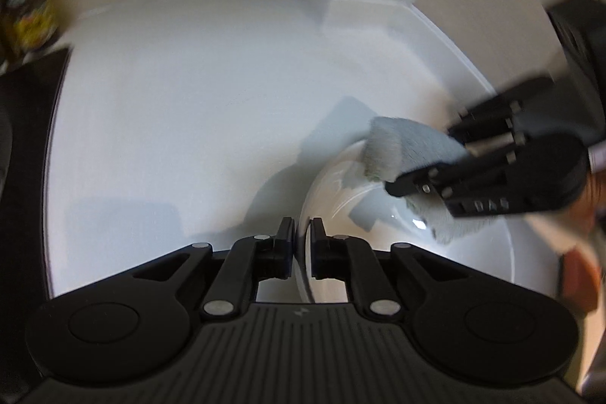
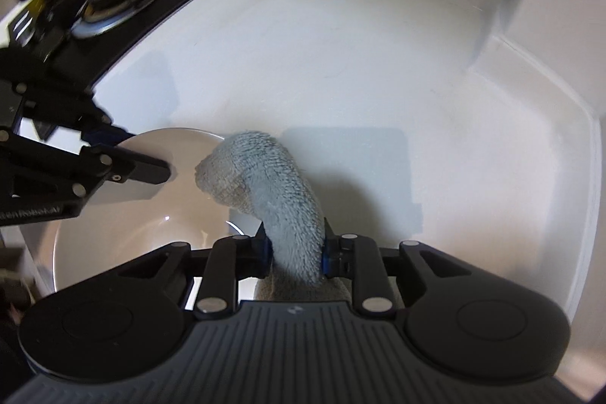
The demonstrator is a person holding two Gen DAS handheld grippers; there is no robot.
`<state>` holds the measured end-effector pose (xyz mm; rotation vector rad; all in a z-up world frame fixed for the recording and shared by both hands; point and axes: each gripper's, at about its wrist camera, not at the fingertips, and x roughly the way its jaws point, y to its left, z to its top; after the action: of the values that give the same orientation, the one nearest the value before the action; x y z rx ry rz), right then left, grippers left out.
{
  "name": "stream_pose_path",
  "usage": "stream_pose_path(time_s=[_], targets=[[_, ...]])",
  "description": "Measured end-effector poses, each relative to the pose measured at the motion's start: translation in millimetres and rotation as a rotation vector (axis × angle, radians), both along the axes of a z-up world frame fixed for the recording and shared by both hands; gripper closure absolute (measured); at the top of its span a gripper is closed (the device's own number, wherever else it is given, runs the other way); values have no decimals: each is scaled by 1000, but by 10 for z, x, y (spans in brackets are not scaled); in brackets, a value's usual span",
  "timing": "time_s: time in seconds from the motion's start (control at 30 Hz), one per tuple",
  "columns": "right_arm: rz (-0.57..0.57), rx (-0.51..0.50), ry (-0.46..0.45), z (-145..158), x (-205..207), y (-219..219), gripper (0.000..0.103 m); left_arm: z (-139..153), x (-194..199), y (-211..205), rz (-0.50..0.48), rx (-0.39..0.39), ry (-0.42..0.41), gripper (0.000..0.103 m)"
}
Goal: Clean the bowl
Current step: 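Rub the grey cloth around the bowl's inner wall with the right gripper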
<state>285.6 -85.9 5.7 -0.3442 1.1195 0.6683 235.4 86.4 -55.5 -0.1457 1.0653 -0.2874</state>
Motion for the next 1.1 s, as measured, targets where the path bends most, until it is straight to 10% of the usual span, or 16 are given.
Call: stream_pose_path(time_s=[0.37, 0.8, 1.1], targets=[[-276, 73, -23, -160, -268, -196, 85, 22, -151, -179, -22, 161, 17, 97], [149, -125, 56, -134, -150, -47, 81, -23, 34, -282, -229, 201, -53, 97], [196, -117, 11, -119, 82, 213, 80, -33, 131, -253, -204, 174, -41, 97]])
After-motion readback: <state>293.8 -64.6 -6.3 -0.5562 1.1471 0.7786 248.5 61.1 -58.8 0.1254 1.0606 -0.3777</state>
